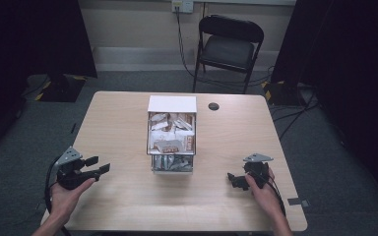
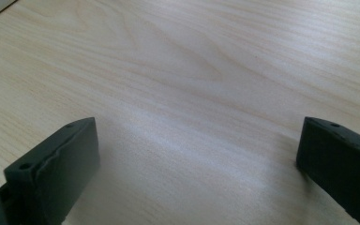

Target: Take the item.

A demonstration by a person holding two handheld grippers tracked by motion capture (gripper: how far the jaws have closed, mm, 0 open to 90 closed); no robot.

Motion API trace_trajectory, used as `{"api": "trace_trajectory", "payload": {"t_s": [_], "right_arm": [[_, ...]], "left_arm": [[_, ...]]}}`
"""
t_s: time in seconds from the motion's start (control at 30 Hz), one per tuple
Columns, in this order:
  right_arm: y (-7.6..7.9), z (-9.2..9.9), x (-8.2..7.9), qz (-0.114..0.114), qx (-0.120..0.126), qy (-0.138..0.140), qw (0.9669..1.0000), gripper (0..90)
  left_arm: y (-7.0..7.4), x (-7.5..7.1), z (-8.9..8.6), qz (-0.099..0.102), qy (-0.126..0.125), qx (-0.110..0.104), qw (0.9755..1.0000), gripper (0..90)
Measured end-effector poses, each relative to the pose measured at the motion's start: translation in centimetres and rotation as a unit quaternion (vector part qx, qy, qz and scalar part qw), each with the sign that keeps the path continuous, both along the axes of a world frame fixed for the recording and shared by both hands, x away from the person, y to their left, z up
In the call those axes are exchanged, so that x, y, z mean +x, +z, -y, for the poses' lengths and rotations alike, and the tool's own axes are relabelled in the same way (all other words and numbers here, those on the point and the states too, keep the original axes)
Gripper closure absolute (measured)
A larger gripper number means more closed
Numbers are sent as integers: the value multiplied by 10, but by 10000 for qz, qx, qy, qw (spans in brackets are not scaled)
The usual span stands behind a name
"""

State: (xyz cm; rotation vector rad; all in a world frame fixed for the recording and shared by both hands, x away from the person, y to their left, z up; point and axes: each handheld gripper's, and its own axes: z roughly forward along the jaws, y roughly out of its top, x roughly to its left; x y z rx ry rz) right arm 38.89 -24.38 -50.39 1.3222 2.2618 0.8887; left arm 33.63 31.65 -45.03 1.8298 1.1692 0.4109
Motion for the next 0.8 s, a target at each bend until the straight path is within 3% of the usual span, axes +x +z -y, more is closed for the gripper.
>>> {"api": "trace_trajectory", "payload": {"t_s": [0.07, 0.13, 0.43, 0.53, 0.63, 0.73, 0.8], "right_arm": [[0, 0, 0, 0, -1, -1, 10000, 0], [0, 0, 0, 0, 0, -1, 10000, 0], [0, 0, 0, 4, -1, 7, 10000, 0], [0, 0, 0, 3, 0, 7, 10000, 0], [0, 0, 0, 0, 0, 1, 10000, 0], [0, 0, 0, -1, -1, 3, 10000, 0], [0, 0, 0, 0, 0, 1, 10000, 0]], "left_arm": [[2, -1, 2, 65, 0, -2, 10000, 448], [3, -1, 5, 58, -90, 11, 9999, 441], [16, -5, 20, 109, -584, -376, 9975, 456], [21, -5, 23, 160, -669, -377, 9969, 455], [27, -6, 27, 264, -710, -245, 9968, 455], [33, -7, 29, 300, -900, -350, 9949, 455], [38, -8, 33, 396, -1006, -280, 9937, 455]]}}
